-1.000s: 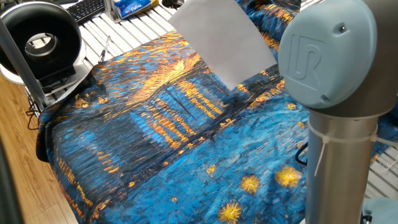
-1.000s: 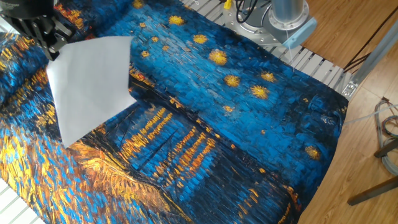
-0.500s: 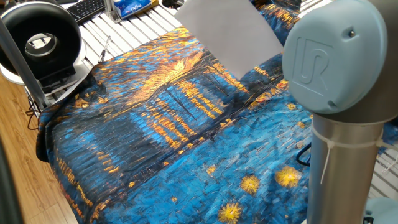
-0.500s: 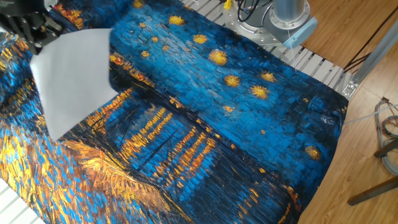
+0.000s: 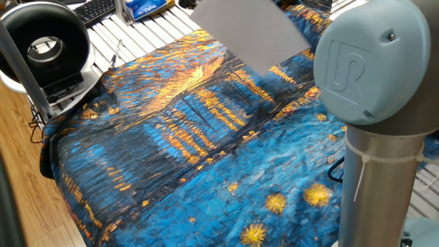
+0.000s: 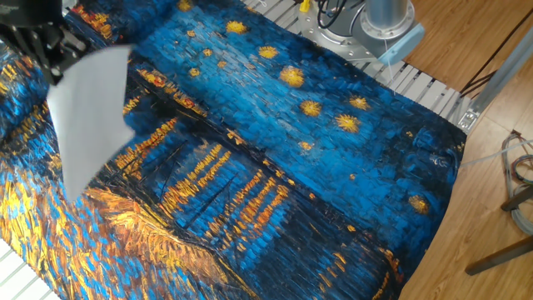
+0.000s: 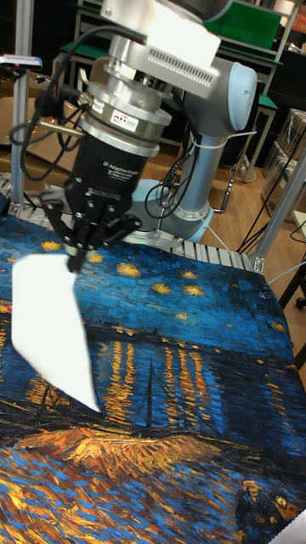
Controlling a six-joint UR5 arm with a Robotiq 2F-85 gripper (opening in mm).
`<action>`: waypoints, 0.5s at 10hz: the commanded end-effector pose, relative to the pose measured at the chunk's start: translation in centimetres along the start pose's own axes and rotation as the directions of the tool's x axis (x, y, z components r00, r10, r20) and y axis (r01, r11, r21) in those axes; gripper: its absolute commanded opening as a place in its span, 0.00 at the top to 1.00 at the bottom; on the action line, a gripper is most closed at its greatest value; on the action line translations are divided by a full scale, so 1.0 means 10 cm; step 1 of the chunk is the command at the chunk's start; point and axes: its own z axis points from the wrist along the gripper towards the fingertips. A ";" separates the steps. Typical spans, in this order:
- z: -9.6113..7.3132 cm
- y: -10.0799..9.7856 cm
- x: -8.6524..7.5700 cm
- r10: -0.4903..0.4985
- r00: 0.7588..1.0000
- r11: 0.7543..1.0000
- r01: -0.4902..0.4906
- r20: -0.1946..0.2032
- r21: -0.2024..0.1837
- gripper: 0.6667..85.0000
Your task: Flip over and spread out the paper that is laid flat on the table
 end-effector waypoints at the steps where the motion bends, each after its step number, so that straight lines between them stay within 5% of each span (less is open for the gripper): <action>1: -0.05 0.31 -0.28 0.164 0.982 0.979 -0.151 0.089 -0.138 1.00; 3: -0.06 0.38 -0.26 0.184 0.980 0.972 -0.170 0.073 -0.164 1.00; 5: -0.03 0.26 -0.16 0.132 0.990 0.986 -0.126 0.051 -0.110 1.00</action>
